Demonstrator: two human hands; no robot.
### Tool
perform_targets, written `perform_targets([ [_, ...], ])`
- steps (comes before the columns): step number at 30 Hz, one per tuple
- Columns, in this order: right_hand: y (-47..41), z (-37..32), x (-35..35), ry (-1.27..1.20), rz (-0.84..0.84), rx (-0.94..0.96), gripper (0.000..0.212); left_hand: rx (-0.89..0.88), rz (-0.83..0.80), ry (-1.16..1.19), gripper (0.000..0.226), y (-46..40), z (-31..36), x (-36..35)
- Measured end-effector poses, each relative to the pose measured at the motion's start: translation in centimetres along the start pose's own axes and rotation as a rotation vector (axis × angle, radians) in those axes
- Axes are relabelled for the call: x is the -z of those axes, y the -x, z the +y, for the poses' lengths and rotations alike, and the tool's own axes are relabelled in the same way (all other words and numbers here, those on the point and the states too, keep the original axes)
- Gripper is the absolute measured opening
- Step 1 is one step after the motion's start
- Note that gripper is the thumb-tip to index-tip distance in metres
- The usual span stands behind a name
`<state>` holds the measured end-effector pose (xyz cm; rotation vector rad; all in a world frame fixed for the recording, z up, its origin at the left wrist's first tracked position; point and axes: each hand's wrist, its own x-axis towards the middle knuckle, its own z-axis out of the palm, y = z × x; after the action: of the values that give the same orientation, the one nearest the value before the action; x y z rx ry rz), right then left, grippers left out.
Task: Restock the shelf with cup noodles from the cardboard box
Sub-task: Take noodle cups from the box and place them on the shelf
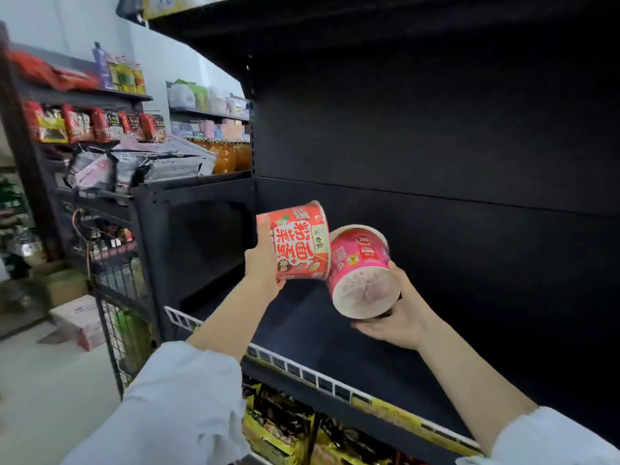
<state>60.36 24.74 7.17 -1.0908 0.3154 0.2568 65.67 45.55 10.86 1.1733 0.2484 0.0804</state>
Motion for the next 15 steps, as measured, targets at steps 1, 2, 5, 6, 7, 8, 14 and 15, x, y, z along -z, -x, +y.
perform_targets([
  [1,-1.6,-0.1,-0.8,0.021,0.0,-0.025,0.079,0.01,-0.011,0.005,0.06,-1.6,0.5,0.7],
  [2,-3.0,-0.2,-1.6,0.055,-0.002,-0.031,0.081,0.02,-0.012,0.004,0.064,-3.2,1.0,1.4],
  [5,-7.5,-0.4,-4.2,0.094,-0.003,0.031,0.079,0.091,-0.066,-0.033,0.069,-8.4,2.7,3.4],
  [6,-8.9,-0.5,-5.1,0.09,0.015,0.054,0.078,0.138,-0.104,-0.03,0.068,-10.1,3.2,4.0],
  [7,-10.3,-0.7,-6.0,0.079,0.037,0.074,0.078,0.195,-0.138,-0.033,0.068,-11.6,3.6,4.5],
  [8,-11.6,-0.8,-7.0,0.058,0.059,0.094,0.077,0.257,-0.162,-0.022,0.069,-13.2,3.9,4.9],
  [14,-16.5,-1.0,-10.9,0.036,0.066,0.379,0.059,0.656,-0.093,0.252,0.09,-22.6,1.2,6.6],
  [15,-17.1,-0.9,-11.3,0.052,0.061,0.415,0.058,0.702,-0.115,0.293,0.09,-23.8,0.1,6.8],
])
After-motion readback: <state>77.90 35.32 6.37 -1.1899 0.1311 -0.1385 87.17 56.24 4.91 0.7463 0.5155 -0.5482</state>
